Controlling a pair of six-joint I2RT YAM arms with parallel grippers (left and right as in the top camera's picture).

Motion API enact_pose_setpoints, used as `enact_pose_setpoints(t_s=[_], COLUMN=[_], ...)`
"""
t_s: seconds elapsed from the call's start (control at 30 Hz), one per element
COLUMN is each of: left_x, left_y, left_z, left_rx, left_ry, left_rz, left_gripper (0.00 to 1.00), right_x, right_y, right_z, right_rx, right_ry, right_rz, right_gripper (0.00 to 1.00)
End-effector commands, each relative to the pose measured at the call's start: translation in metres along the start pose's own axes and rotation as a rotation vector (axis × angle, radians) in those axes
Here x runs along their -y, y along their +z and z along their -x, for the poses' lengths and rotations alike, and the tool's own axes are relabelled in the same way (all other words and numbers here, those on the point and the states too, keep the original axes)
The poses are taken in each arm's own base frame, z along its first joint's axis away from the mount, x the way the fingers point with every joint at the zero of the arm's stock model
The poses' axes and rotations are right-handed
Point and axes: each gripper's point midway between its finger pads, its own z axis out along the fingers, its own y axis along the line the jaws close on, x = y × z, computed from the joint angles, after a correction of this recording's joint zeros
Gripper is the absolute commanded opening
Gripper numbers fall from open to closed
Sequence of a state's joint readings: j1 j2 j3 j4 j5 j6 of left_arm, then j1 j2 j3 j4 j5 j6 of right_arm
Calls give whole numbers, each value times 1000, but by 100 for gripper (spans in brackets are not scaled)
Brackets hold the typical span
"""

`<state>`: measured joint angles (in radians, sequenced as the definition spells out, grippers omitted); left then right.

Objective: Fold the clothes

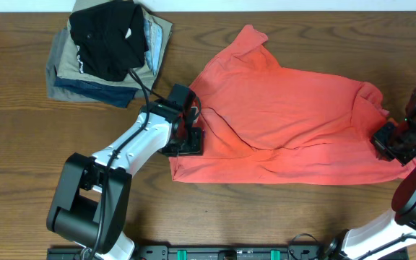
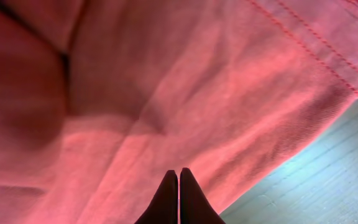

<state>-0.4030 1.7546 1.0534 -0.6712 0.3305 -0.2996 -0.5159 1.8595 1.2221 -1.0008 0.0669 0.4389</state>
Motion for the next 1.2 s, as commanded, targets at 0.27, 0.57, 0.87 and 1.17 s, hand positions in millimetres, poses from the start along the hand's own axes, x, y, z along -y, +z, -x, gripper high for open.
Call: enact_pose_setpoints(t_s=[0.27,0.57,0.87,1.17], left_x=[-7,-20,-56,-79], left_y=[5,27,28,10], left_z=[-17,-31,-53,-81], left_rx=[-67,-154,-233,-306], left_ry=[-56,-110,-248,-381], left_rz=[29,67,253,412], left_gripper=[10,6,6,6], right_x=[6,12,17,32], right_y=[34,48,46,34], right_z=[-16,-28,-38,-39], right_rx=[-19,-40,-78,-87], right_ry=[-21,-22,-6,50], right_rz=[1,-13,-30,-24], right_gripper=[9,7,1,1])
